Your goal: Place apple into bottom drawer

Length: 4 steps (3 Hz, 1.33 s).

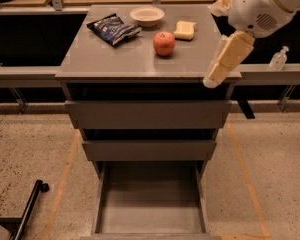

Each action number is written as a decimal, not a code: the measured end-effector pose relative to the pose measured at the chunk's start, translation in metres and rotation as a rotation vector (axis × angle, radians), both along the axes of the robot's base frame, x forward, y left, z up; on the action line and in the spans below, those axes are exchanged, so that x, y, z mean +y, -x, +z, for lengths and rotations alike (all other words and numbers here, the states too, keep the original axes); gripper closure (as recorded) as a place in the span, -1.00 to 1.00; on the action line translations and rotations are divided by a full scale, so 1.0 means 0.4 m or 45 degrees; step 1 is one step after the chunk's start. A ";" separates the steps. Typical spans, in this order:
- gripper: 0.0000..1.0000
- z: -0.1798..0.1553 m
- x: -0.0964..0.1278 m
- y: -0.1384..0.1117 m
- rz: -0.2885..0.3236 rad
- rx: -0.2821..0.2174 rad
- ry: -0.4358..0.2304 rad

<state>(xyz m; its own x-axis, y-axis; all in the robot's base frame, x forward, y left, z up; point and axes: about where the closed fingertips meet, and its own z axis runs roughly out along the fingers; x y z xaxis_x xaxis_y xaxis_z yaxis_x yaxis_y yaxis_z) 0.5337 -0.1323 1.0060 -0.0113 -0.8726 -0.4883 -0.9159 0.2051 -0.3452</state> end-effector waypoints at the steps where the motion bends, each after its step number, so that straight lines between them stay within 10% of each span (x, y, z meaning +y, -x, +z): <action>1: -1.00 0.013 0.009 -0.014 0.008 -0.016 -0.014; 4: -1.00 -0.117 0.009 -0.137 -0.227 0.041 -0.330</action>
Offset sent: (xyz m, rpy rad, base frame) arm 0.0010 -0.0102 -0.0068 0.0603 0.0348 -0.0990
